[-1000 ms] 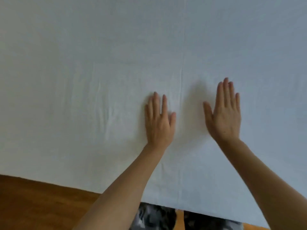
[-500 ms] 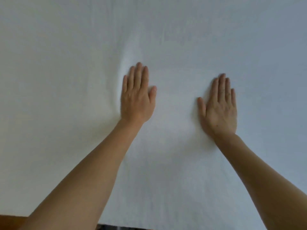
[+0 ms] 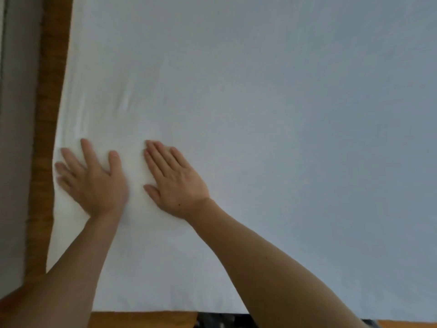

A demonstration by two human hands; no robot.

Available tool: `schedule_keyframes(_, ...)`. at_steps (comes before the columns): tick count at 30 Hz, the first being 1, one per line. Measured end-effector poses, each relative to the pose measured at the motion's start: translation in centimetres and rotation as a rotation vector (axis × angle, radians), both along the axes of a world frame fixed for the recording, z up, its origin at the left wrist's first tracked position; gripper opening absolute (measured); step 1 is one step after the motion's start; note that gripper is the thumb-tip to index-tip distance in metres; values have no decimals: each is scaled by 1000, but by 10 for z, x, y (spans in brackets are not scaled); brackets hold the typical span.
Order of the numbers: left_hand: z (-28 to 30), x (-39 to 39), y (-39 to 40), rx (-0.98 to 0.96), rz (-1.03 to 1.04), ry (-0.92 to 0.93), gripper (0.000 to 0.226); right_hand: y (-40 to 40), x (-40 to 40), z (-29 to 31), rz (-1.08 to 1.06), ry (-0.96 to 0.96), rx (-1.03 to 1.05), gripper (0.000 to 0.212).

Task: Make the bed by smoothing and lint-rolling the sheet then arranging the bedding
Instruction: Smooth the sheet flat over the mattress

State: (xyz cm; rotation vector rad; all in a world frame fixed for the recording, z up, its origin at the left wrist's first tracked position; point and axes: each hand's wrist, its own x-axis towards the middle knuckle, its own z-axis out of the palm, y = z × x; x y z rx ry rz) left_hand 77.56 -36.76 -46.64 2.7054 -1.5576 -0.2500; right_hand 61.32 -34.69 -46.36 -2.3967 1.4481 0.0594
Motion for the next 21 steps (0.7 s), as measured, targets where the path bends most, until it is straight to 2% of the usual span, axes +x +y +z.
schedule_keyframes(3,7,-3,0,30,156,28,72,14,-6,10,159,-28,40,68)
schedule_keyframes(5,12,-17,3,24,145,38,72,11,-40,20,105,-144,-2,68)
schedule_keyframes(7,19,-55,7,-15,-25,51,69,5,-98,27,-146,-302,-105,65)
schedule_keyframes(8,21,-83,11,-32,-141,79,68,5,-137,28,-264,-304,-153,63)
schedule_keyframes(12,21,-228,39,-109,-623,185,62,29,-308,28,-579,-106,-186,65)
schedule_keyframes(15,26,-318,73,-97,-908,292,61,75,-396,39,-810,26,-142,68)
schedule_keyframes(18,26,-349,107,-10,-1083,333,60,122,-413,43,-945,55,-29,70)
schedule_keyframes(21,12,-298,129,47,-1093,257,60,157,-353,23,-922,50,46,73)
